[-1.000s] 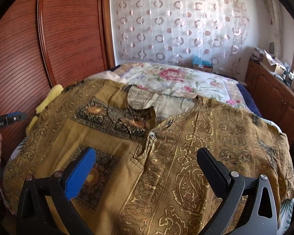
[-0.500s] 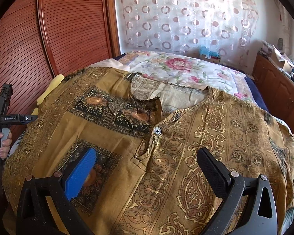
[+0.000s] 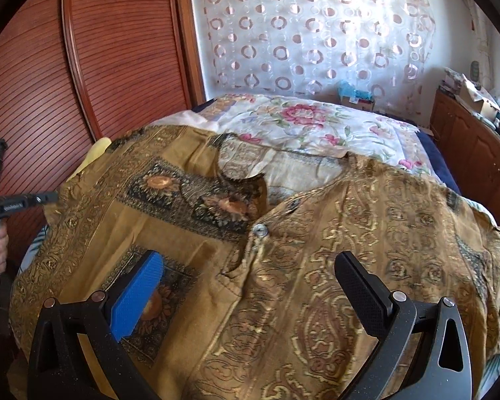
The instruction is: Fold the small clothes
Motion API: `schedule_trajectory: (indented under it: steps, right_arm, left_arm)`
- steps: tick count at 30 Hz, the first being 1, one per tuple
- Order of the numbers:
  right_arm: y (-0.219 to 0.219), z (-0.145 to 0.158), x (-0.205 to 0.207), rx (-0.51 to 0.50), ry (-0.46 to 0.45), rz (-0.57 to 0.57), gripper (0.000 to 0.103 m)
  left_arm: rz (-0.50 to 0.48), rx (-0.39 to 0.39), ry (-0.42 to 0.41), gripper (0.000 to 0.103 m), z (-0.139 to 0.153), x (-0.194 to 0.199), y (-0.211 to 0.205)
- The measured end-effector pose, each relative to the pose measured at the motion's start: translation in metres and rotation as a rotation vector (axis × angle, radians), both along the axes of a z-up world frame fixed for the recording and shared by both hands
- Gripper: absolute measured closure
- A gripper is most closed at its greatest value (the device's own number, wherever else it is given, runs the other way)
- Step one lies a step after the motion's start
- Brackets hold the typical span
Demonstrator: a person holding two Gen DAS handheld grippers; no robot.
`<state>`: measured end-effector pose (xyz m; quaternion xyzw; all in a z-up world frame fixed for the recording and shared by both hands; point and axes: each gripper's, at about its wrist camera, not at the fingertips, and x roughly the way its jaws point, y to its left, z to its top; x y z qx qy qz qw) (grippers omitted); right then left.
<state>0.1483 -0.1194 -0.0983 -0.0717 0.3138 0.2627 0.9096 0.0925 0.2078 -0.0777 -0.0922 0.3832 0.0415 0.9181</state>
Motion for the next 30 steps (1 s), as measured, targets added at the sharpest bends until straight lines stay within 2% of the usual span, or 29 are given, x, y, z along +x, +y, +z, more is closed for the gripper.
schedule_trajectory:
  steps: [5, 8, 12, 14, 16, 17, 19, 20, 22, 30]
  right_arm:
    - [-0.012, 0.003, -0.002, 0.033, -0.011, -0.030, 0.000]
    - [-0.018, 0.005, -0.002, 0.045, -0.026, -0.055, 0.000]
    - [-0.026, 0.004, -0.003, 0.051, -0.032, -0.081, 0.000]
    - [-0.025, 0.002, -0.003, 0.049, -0.027, -0.086, 0.000]
    - [-0.022, 0.000, -0.005, 0.044, -0.024, -0.085, 0.000]
    - [-0.020, -0.001, -0.006, 0.039, -0.024, -0.082, 0.000]
    - [-0.016, -0.002, -0.006, 0.034, -0.020, -0.074, 0.000]
    - [-0.014, -0.002, -0.005, 0.034, -0.016, -0.068, 0.000]
    - [-0.009, -0.003, -0.002, 0.032, -0.004, -0.051, 0.000]
    - [0.021, -0.008, 0.021, -0.010, 0.025, 0.027, 0.000]
  left_arm:
    - [-0.100, 0.013, -0.074, 0.101, 0.036, 0.019, -0.027]
    - [-0.212, -0.022, -0.098, 0.101, 0.050, 0.033, -0.063]
    - [-0.323, -0.072, -0.068, 0.100, 0.045, 0.043, -0.107]
    - [-0.342, -0.059, -0.052, 0.090, 0.042, 0.040, -0.117]
    - [-0.326, -0.028, -0.066, 0.060, 0.043, 0.033, -0.115]
    - [-0.306, -0.016, -0.077, 0.057, 0.045, 0.030, -0.110]
    - [-0.264, -0.016, -0.082, 0.042, 0.046, 0.025, -0.092]
    - [-0.238, -0.013, -0.078, 0.038, 0.045, 0.023, -0.082]
    - [-0.169, 0.010, -0.063, 0.035, 0.039, 0.021, -0.061]
    - [-0.004, 0.002, 0.032, 0.035, -0.011, 0.027, -0.001]
